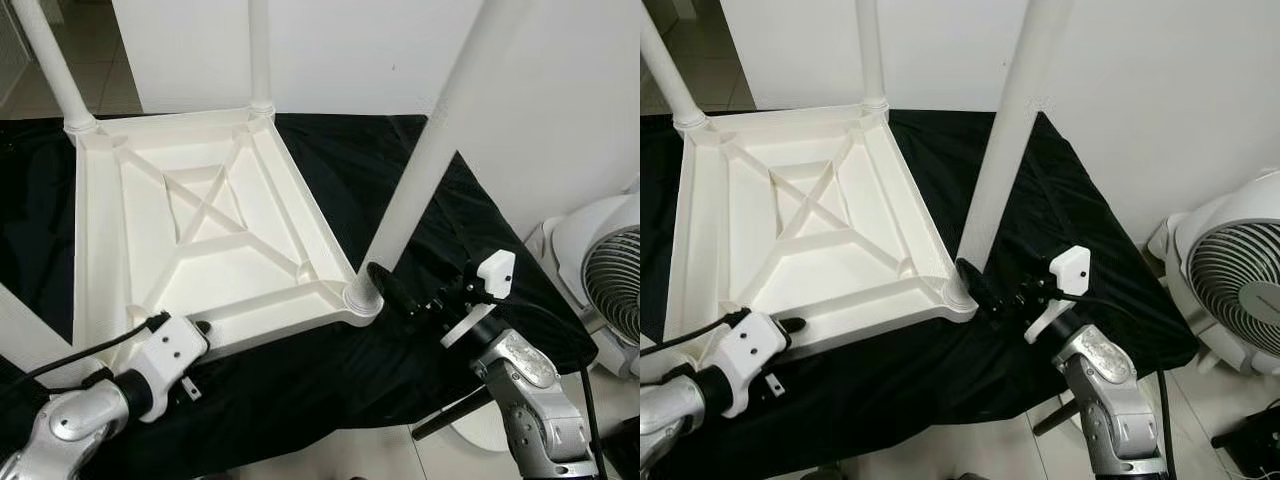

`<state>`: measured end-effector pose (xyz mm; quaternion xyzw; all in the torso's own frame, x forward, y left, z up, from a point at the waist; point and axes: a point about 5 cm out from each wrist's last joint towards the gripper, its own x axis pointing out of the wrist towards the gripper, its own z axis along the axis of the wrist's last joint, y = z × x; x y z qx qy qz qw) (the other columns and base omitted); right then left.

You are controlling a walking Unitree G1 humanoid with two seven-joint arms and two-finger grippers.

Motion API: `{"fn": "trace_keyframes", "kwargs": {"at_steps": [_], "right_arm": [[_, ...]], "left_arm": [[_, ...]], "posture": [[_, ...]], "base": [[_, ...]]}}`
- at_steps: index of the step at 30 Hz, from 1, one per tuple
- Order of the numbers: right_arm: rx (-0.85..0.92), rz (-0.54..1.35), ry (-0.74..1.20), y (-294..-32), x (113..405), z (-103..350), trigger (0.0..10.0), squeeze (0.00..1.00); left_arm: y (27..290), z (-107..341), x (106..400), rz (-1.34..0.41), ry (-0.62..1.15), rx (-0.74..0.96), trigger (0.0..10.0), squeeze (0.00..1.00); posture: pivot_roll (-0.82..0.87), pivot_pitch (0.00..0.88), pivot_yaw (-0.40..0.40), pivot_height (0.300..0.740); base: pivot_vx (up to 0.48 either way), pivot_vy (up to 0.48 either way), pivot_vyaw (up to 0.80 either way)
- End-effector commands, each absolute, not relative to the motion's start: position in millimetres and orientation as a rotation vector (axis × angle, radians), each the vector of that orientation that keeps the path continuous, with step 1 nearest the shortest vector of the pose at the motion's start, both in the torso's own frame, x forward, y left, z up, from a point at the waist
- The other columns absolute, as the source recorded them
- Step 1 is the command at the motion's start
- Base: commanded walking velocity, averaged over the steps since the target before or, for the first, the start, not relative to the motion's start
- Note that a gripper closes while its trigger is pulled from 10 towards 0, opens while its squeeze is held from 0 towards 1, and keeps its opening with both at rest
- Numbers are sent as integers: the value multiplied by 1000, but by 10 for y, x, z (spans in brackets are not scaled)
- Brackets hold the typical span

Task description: Building children table

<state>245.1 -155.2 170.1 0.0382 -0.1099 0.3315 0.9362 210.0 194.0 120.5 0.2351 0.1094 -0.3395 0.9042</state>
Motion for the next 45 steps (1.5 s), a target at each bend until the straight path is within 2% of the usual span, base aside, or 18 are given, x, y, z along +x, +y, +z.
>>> {"fn": "trace_keyframes", "kwargs": {"at_steps": [1,6,11,26,35,38,41,45], "right_arm": [[70,669,-229,-1570,2469,1698,10000,0],[67,671,-230,-1574,2483,1694,10000,0],[63,689,-239,-1519,2543,1704,10000,0],[76,680,-248,-1423,2585,1714,10000,0],[73,694,-243,-1412,2603,1719,10000,0],[51,711,-225,-1457,2634,1707,10000,0],[51,711,-225,-1457,2634,1707,10000,0],[44,712,-221,-1460,2660,1703,10000,0]], "left_arm": [[2077,1231,2160,-636,228,528,10000,0],[2131,1257,2199,-637,218,557,10000,0],[2333,1324,2357,-616,205,629,10000,0],[2291,1426,2655,-598,110,638,10000,0],[2095,1572,2732,-628,20,532,10000,0],[1766,1822,2624,-763,-76,346,10000,0],[1766,1822,2624,-763,-76,346,10000,0],[1638,1979,2514,-854,-117,277,10000,0]], "posture": [[120,75,-92,740],[126,74,-95,740],[136,72,-96,740],[122,74,-116,740],[107,77,-113,740],[110,86,-109,740],[110,86,-109,740],[120,93,-104,740]], "base": [[0,0,0],[0,0,0],[0,0,0],[0,0,0],[0,0,0],[0,0,0],[0,0,0],[0,0,0]]}}
